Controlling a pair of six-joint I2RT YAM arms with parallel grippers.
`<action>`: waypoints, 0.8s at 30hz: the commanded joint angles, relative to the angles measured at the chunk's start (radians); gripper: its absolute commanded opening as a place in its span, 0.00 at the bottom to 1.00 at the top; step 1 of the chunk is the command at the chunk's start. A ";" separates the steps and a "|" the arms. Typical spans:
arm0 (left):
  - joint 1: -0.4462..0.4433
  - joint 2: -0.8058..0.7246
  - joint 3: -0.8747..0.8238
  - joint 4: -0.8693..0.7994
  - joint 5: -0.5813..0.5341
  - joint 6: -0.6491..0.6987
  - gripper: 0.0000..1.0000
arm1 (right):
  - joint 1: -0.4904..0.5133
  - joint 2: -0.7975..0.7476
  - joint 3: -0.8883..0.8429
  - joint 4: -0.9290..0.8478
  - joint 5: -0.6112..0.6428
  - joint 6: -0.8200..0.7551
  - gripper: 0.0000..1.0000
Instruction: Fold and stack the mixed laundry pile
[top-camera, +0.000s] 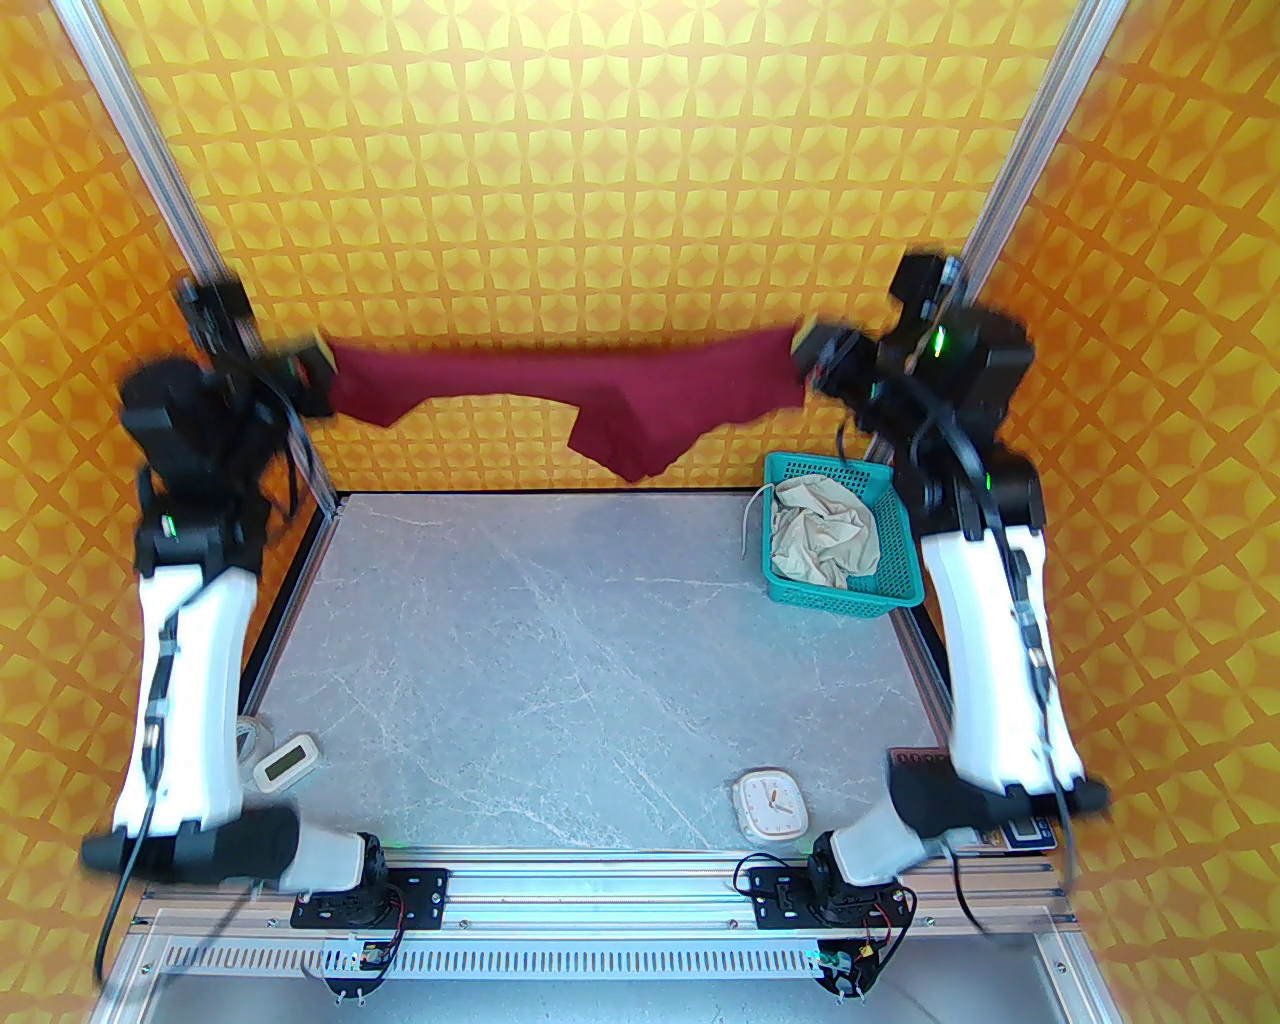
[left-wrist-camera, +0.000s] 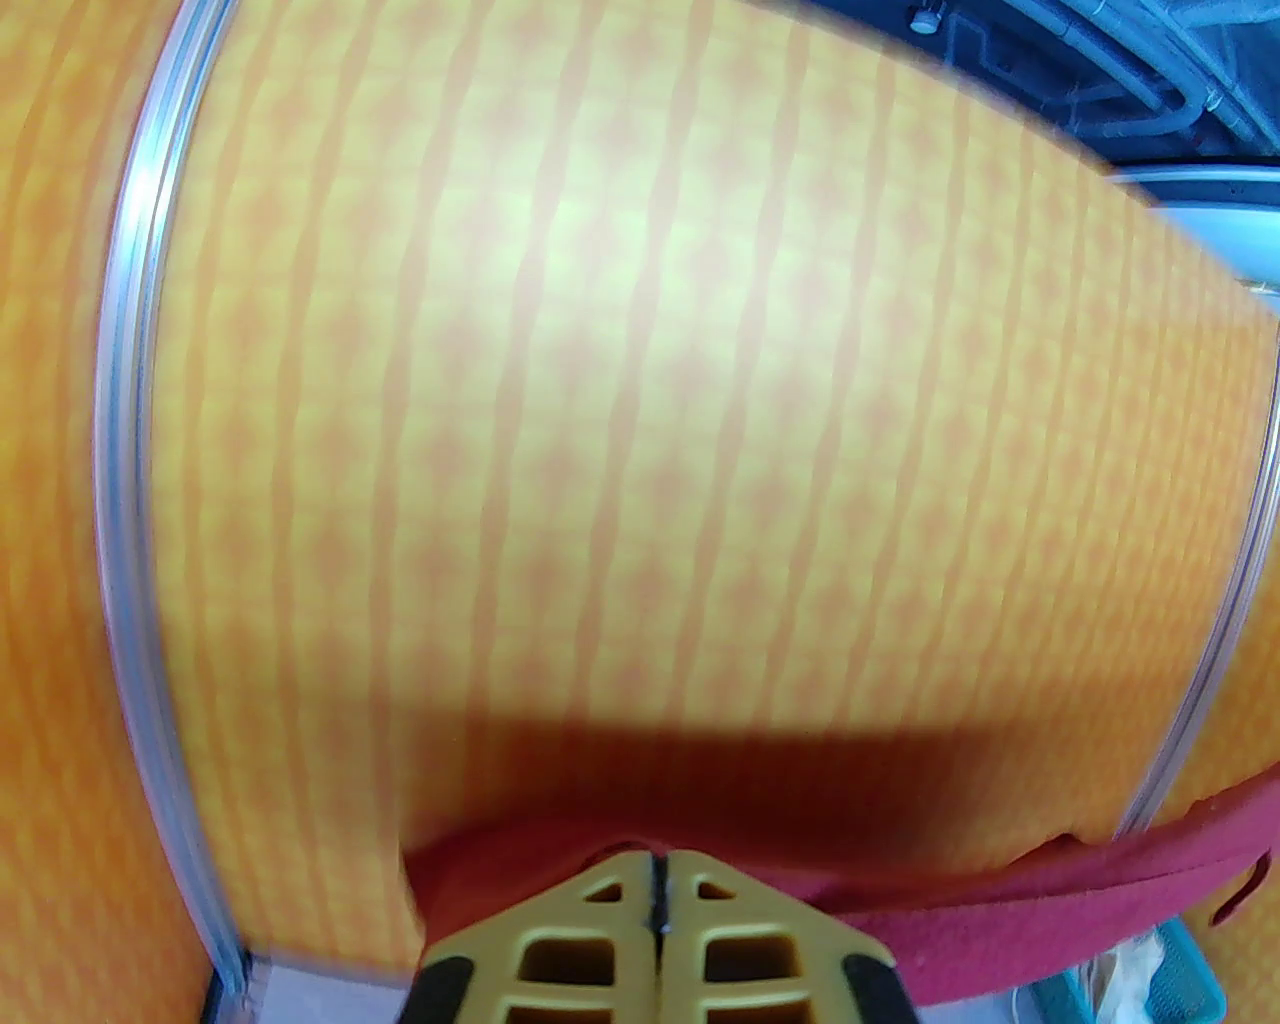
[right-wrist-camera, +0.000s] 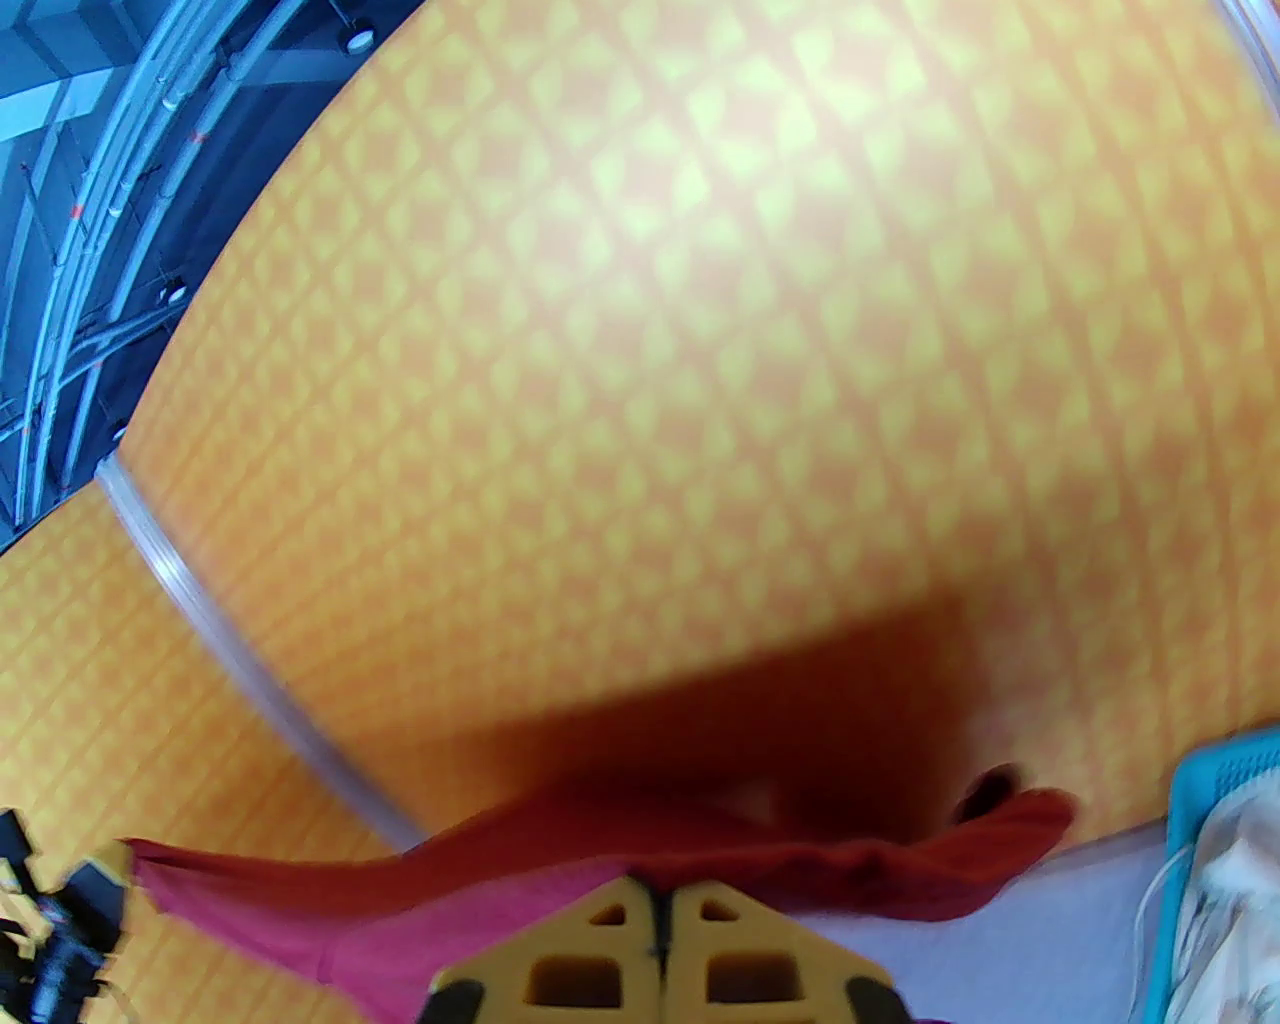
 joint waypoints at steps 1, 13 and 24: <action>0.009 -0.115 -0.334 0.058 0.003 -0.014 0.00 | 0.017 -0.155 -0.342 0.076 -0.042 0.039 0.00; 0.009 -0.318 -1.096 0.176 -0.010 -0.124 0.00 | 0.052 -0.434 -1.331 0.150 -0.023 0.061 0.00; 0.009 -0.307 -1.173 0.017 -0.081 -0.251 0.00 | 0.052 -0.399 -1.338 0.017 0.035 0.023 0.00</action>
